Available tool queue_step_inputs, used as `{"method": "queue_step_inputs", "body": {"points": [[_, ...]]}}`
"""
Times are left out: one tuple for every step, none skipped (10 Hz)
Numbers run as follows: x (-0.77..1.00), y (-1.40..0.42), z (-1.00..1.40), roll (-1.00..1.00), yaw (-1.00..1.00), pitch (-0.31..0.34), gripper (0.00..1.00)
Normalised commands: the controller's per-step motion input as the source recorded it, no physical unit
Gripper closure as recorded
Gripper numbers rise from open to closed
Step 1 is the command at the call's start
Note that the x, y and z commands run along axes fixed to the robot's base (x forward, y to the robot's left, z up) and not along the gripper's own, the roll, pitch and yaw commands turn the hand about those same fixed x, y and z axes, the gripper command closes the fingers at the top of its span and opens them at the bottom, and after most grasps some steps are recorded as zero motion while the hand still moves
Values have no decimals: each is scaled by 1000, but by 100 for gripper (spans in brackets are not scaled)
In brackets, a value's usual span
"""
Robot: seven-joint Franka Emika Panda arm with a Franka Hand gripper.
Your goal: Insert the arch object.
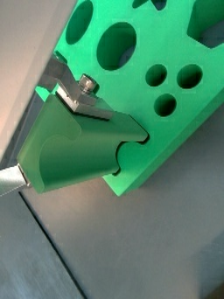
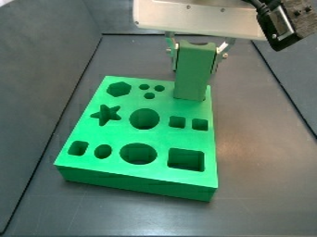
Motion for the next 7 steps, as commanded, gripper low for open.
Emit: {"method": "queue_step_inputs", "body": {"points": [[117,140,-969,107,157,-14,100],[34,49,-1000,84,149,-36,100],[0,0,-1000,34,131,-36,100],[0,0,-1000,63,109,-66,100],[-43,57,-931,103,137,-137,100],[0,26,-77,-43,0,0,100],[0,0,0,0,0,0,100]]}}
